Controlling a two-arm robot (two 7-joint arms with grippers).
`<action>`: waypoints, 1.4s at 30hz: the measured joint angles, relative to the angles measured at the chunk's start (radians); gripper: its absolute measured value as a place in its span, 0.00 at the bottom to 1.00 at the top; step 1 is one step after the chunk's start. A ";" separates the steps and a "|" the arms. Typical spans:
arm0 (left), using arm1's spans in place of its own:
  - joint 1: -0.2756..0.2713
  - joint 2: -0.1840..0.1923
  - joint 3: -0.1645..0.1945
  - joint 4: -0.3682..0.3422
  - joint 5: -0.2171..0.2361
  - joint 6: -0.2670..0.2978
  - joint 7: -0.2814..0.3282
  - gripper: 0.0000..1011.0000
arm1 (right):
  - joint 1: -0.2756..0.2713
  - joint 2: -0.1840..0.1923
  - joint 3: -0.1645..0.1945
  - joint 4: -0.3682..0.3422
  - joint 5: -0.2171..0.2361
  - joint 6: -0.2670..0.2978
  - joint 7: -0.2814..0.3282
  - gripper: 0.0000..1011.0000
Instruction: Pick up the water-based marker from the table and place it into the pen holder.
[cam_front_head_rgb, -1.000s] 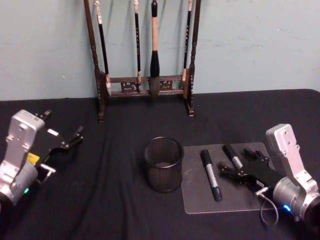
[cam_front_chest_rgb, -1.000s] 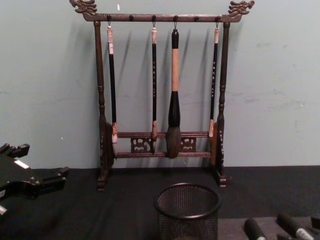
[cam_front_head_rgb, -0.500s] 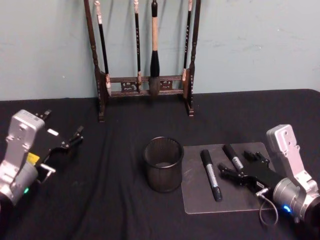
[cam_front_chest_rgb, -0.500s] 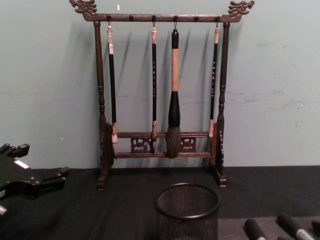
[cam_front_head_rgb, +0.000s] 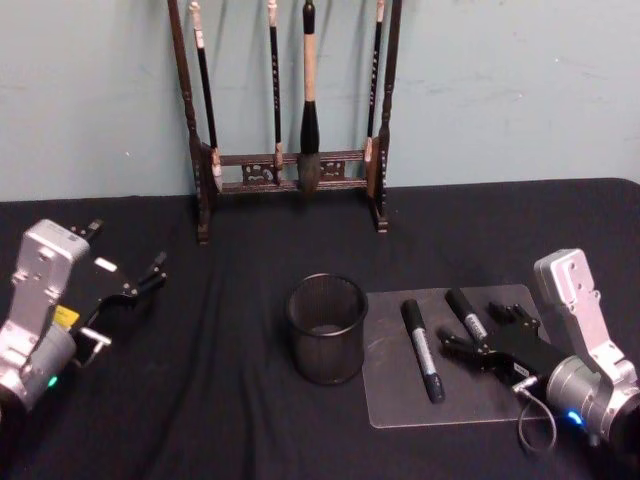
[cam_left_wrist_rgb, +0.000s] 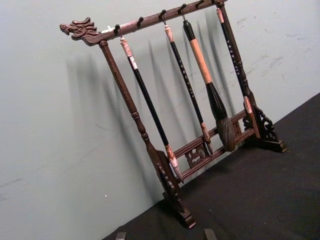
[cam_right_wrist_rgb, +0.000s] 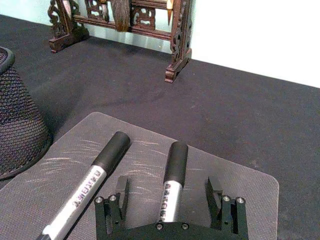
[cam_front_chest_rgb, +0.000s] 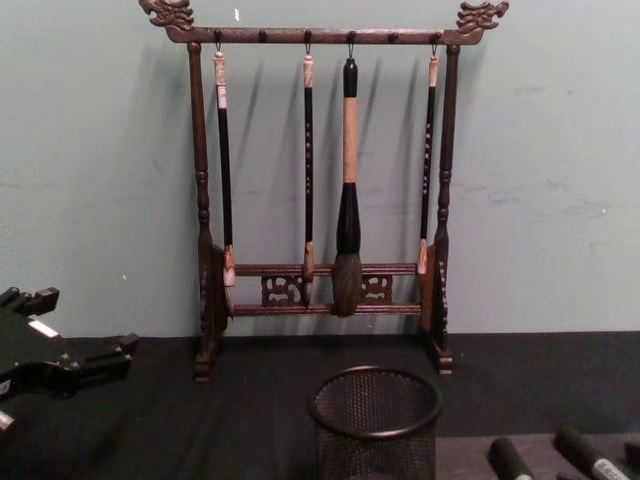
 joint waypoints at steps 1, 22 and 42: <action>0.000 0.000 0.000 0.000 0.000 0.000 0.000 1.00 | 0.000 0.000 0.000 0.000 0.000 0.000 0.000 0.99; 0.000 0.000 0.000 0.000 0.000 0.000 0.000 1.00 | 0.001 0.002 -0.003 -0.002 0.001 -0.001 -0.002 0.41; 0.000 0.000 0.000 0.000 0.000 0.000 0.000 1.00 | 0.001 0.002 -0.003 -0.002 0.001 -0.001 -0.002 0.21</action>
